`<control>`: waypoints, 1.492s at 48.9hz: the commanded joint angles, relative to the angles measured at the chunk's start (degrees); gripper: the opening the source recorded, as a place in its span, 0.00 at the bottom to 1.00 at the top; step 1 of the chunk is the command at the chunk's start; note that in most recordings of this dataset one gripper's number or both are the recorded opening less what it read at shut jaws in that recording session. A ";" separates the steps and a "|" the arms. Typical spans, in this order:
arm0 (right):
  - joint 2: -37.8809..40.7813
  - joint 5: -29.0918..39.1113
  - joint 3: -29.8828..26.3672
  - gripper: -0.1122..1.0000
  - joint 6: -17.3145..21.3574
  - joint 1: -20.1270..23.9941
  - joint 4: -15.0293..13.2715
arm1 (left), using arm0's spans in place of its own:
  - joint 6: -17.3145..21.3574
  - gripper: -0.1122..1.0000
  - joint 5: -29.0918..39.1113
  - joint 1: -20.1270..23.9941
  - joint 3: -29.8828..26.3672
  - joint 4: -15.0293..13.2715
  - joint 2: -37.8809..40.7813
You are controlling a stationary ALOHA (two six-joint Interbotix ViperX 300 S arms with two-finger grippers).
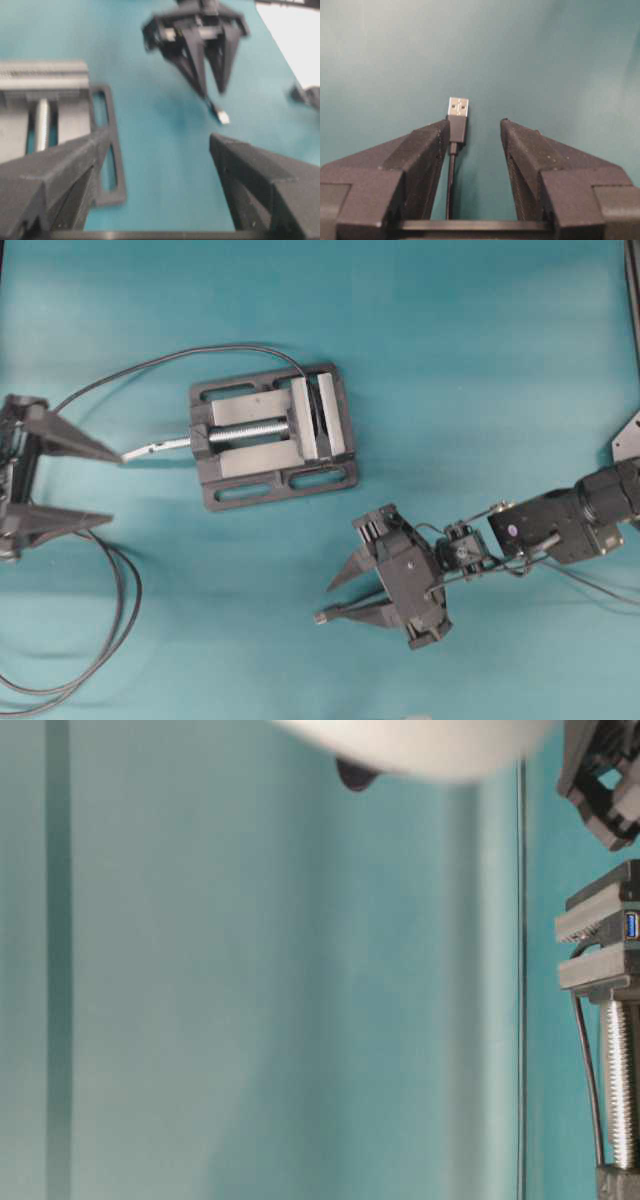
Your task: Insert the USB cable into the fixed female connector.
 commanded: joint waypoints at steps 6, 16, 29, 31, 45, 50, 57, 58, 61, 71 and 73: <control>0.53 0.44 -1.41 0.56 0.09 -0.09 0.09 | -0.70 0.95 13.71 -0.35 -0.62 0.26 -9.05; 2.02 0.62 -1.41 0.56 0.18 -0.09 0.00 | -0.79 0.95 13.18 -0.35 1.85 0.26 -10.81; 2.72 0.70 -1.41 0.56 0.18 0.00 0.09 | -0.79 0.95 4.75 -0.35 6.33 0.35 -10.81; 2.81 0.70 -1.41 0.56 0.26 0.00 0.00 | -0.79 0.95 3.87 -0.35 6.77 0.26 -10.81; 3.87 0.62 -1.76 0.56 1.93 0.26 0.00 | -0.79 0.95 2.72 -0.26 7.73 0.26 -10.72; 3.96 0.70 -1.85 0.56 3.08 1.05 0.09 | -0.79 0.95 2.72 -0.26 7.82 0.26 -10.72; 3.96 0.62 -1.85 0.56 3.87 1.93 0.09 | -0.88 0.95 2.72 -0.18 7.91 0.26 -10.72; 3.96 0.62 -1.85 0.56 3.87 1.93 0.09 | -0.79 0.95 2.72 -0.18 7.91 0.26 -10.72; 3.96 0.62 -1.76 0.56 3.87 2.11 0.09 | -0.88 0.95 2.72 -0.18 7.82 0.26 -10.81; 2.20 0.62 -0.79 0.55 3.87 2.11 0.09 | -0.88 0.95 2.64 -0.18 7.82 0.26 -10.72; 1.49 0.62 -0.70 0.55 3.87 2.11 0.09 | -0.88 0.95 2.72 -0.18 7.91 0.26 -10.72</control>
